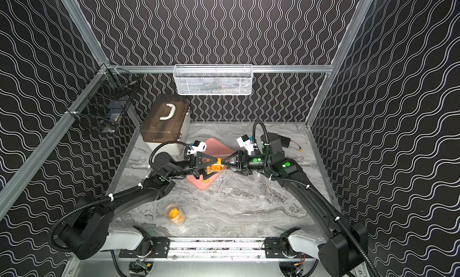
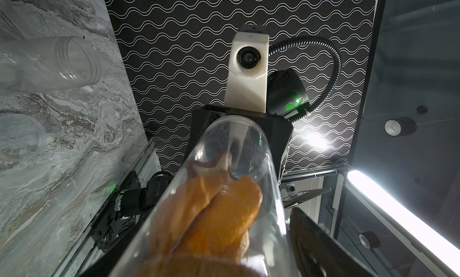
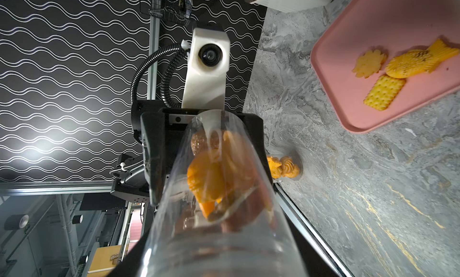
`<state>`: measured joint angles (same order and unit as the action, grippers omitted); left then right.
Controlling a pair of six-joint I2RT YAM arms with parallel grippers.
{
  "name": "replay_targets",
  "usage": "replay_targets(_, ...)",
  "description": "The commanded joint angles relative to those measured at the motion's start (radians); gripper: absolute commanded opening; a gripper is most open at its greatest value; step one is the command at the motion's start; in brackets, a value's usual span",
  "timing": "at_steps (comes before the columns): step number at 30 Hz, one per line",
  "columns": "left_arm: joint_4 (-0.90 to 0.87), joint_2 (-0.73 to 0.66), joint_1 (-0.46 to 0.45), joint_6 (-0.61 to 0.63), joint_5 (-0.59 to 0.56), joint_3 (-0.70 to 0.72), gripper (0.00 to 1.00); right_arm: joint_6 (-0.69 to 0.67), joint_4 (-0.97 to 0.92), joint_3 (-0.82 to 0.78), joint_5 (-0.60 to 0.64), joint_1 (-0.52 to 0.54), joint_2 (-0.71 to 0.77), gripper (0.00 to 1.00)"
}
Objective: Pour the cookies out of the jar
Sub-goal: Pick up the jar from the center of the board.
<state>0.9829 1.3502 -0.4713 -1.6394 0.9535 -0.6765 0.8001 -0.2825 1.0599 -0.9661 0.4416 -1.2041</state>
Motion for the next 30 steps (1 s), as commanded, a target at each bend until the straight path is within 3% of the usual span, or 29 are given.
replay_targets(1, 0.020, -0.023, 0.001, 0.052, 0.012, -0.013, 0.80, 0.003, -0.011, -0.006, 0.023, 0.000, -0.003, 0.65)
replay_targets(13, 0.059, -0.007, 0.000, 0.034, 0.016, -0.004, 0.70, 0.011, -0.001, -0.009, 0.028, -0.001, -0.006, 0.70)
replay_targets(30, 0.115, 0.012, 0.010, 0.010, 0.024, 0.017, 0.58, 0.032, 0.011, -0.006, 0.064, -0.002, -0.010, 0.86)
